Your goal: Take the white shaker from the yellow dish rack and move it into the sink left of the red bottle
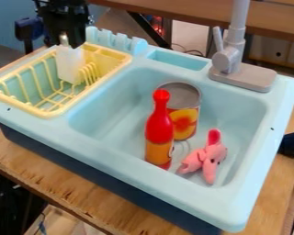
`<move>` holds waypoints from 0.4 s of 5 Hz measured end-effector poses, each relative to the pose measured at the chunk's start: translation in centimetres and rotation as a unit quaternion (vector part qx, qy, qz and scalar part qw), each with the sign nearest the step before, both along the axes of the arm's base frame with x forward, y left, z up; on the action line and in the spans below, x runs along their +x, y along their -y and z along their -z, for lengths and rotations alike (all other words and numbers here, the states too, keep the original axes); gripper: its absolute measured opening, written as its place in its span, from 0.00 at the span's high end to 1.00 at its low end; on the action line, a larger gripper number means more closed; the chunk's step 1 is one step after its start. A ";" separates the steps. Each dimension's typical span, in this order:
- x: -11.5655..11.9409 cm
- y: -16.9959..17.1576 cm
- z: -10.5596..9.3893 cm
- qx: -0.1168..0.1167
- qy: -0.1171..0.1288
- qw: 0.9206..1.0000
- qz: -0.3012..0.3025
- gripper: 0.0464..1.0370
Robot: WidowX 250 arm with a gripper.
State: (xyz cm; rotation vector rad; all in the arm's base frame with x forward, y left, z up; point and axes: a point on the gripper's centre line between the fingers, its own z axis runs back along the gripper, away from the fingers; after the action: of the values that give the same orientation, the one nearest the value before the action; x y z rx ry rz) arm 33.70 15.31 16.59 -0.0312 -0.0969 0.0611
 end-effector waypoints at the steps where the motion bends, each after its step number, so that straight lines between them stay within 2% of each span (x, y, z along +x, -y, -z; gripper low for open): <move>1: -0.3 0.4 -0.2 0.009 -0.016 1.000 -0.003 0.53; 2: -1.1 2.1 -3.8 0.042 0.005 0.999 0.004 0.53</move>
State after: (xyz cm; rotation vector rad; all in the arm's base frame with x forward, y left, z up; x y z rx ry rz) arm 32.56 13.20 20.43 0.0518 -0.1084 0.0488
